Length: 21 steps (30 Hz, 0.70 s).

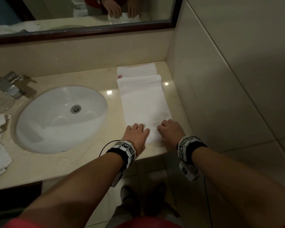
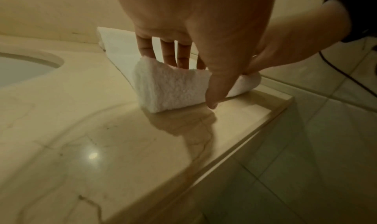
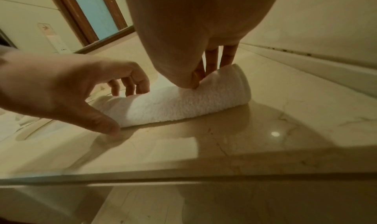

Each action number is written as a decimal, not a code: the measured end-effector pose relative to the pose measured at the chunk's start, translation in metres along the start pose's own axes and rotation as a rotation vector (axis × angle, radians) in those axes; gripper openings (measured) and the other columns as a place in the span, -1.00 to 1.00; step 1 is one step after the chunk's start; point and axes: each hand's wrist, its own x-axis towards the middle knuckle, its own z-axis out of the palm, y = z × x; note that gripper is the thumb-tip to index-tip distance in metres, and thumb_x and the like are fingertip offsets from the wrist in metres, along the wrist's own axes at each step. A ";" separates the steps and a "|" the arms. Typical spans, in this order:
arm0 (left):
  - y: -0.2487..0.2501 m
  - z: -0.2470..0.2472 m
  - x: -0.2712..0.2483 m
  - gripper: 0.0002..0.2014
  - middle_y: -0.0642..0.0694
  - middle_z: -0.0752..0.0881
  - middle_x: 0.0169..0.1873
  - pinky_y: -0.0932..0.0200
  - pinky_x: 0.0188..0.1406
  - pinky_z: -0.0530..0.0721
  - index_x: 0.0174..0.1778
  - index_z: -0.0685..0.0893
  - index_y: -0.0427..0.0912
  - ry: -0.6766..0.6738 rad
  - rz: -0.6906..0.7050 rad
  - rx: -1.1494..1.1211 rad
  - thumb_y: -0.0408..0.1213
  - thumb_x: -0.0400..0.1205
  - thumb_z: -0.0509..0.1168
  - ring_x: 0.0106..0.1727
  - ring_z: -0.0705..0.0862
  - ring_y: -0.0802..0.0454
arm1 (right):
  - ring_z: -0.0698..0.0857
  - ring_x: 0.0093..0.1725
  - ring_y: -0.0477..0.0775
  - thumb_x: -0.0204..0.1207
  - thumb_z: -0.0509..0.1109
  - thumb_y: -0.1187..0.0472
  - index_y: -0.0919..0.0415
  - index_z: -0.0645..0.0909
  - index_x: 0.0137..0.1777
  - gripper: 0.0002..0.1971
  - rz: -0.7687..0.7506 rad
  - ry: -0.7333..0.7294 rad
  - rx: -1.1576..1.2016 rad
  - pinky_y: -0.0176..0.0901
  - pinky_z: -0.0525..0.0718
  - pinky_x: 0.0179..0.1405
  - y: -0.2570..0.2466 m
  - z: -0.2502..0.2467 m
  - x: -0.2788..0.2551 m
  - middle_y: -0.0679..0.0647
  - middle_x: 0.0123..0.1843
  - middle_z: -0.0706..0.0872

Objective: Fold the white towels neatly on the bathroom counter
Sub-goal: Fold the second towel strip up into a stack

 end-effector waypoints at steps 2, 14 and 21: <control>0.004 0.001 -0.001 -0.36 -0.21 0.38 0.46 -0.11 0.29 0.41 0.51 0.31 -0.07 -0.002 -0.021 0.025 -0.08 0.53 0.38 0.37 0.41 -0.22 | 0.56 0.10 0.14 0.37 0.48 0.21 0.06 0.56 0.23 -0.60 -0.019 -0.005 0.022 -0.02 0.56 0.03 0.001 0.001 -0.008 0.07 0.13 0.62; 0.010 -0.008 -0.001 -0.51 -0.21 0.38 0.45 -0.14 0.29 0.42 0.52 0.29 -0.10 -0.065 -0.051 0.038 -0.24 0.66 0.21 0.41 0.39 -0.23 | 0.47 0.46 0.35 0.32 0.49 0.27 0.20 0.50 0.45 -0.37 -0.092 0.020 0.133 0.25 0.46 0.44 0.004 0.007 -0.041 0.29 0.50 0.48; 0.007 -0.013 -0.007 -0.54 -0.11 0.47 0.39 -0.13 0.32 0.45 0.45 0.37 -0.04 -0.098 -0.055 -0.061 -0.20 0.62 0.27 0.40 0.43 -0.17 | 0.60 0.31 0.34 0.13 0.58 0.28 0.17 0.59 0.36 -0.31 -0.099 0.018 0.092 0.23 0.59 0.30 -0.005 0.010 -0.041 0.24 0.37 0.61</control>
